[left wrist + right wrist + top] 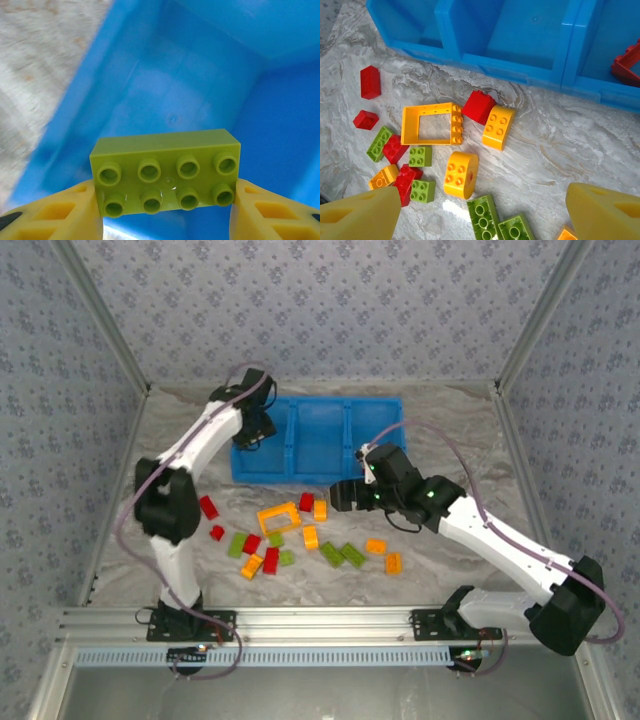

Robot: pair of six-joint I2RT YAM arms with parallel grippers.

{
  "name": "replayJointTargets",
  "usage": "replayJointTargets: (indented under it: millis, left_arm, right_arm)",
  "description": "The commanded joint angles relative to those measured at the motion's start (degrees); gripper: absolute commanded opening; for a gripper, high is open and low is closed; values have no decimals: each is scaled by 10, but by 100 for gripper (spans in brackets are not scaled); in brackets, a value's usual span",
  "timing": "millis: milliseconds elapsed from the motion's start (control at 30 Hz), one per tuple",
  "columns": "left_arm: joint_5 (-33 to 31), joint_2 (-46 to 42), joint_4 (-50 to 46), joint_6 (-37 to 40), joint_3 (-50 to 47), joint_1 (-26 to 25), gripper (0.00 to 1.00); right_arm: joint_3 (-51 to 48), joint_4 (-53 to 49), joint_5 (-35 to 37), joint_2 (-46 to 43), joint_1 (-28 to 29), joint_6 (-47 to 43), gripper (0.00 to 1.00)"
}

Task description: Sort the legos into containers by color

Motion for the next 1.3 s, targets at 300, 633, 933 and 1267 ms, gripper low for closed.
replayJointTargets:
  millis: [300, 633, 933, 1267]
  left_arm:
    - [23, 128, -77, 35, 91, 0, 59]
    - [17, 113, -87, 47, 70, 1, 74]
    - [15, 79, -92, 56, 87, 1, 78]
    - [15, 7, -106, 30, 94, -3, 81]
  right_arm:
    - [5, 3, 48, 116, 103, -33, 75]
    - [186, -11, 24, 365, 110, 11, 51]
    - [250, -45, 37, 456, 111, 43, 46]
    - [298, -72, 46, 515, 106, 61, 34]
